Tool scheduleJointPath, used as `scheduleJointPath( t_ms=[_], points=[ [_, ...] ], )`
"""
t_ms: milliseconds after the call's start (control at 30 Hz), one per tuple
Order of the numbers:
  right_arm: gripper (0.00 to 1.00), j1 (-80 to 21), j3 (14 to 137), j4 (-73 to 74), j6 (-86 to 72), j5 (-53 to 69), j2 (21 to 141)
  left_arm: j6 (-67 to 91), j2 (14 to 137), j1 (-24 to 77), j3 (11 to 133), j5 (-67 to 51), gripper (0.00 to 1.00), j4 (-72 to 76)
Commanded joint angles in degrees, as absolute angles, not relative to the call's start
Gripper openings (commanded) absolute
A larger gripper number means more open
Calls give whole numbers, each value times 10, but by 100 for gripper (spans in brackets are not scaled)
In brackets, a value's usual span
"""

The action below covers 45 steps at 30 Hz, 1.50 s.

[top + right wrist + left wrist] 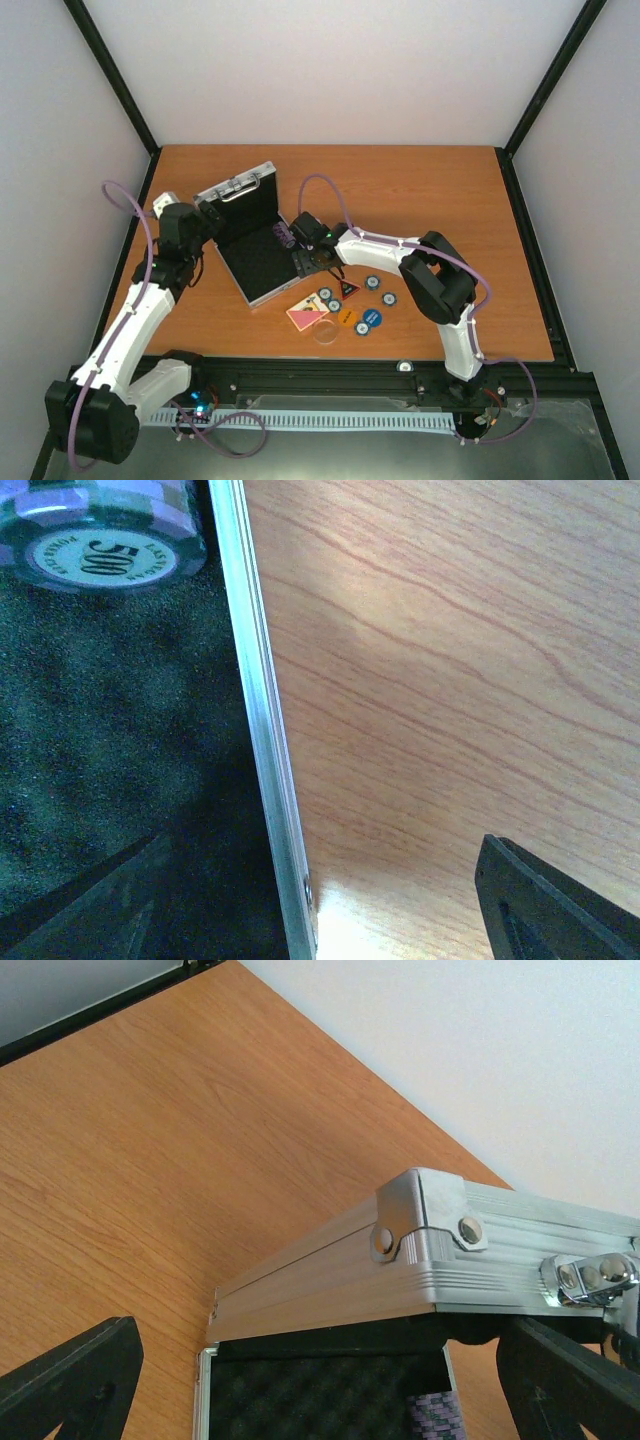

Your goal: Pack up texas hold em set

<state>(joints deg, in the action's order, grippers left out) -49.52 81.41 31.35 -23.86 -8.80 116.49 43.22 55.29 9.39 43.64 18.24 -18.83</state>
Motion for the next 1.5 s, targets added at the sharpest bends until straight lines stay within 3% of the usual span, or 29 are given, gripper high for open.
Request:
scheduleJointPath(
  t_ms=[0, 367, 1467],
  points=[
    [84, -490, 828, 324, -235, -96, 1174, 424, 561, 95, 432, 194, 100, -188],
    [84, -490, 823, 318, -234, -100, 1168, 432, 634, 95, 459, 216, 100, -176],
    [84, -490, 902, 330, -222, -83, 1267, 434, 563, 95, 415, 197, 100, -202]
  ],
)
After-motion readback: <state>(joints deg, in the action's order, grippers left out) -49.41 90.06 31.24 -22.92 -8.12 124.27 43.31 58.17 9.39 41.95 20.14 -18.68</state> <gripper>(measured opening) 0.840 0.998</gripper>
